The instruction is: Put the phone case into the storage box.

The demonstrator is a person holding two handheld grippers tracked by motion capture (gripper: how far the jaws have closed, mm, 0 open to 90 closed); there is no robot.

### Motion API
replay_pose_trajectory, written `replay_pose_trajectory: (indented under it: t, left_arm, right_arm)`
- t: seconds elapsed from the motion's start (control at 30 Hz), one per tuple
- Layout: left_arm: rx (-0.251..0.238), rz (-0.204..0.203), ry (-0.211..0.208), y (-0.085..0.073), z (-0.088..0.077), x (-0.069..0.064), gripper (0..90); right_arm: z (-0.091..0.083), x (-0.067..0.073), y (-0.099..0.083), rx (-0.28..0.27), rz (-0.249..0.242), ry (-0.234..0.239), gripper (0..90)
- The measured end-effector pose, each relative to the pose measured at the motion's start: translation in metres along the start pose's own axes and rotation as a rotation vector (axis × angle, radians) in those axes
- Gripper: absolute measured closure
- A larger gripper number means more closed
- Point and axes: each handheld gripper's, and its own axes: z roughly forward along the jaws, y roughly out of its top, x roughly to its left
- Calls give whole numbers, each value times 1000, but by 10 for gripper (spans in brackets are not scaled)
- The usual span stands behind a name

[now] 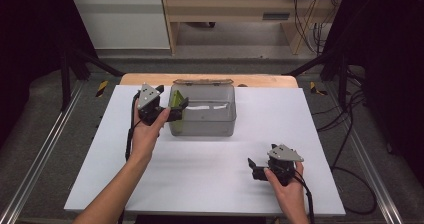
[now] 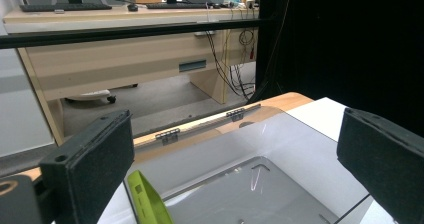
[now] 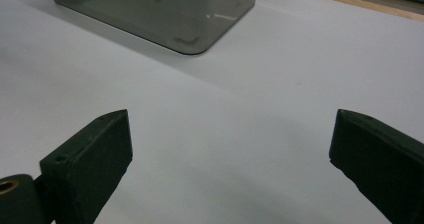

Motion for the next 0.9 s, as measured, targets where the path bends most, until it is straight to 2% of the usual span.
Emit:
replay_pose_trajectory:
  t: [0.23, 0.9]
  left_arm:
    - [-6, -7, 1, -3, -7, 6, 16]
    - [-5, -20, 39, -15, -24, 24, 16]
  right_arm:
    - [0, 0, 0, -1, -3, 1, 41]
    - [0, 1, 0, 1, -9, 4, 41]
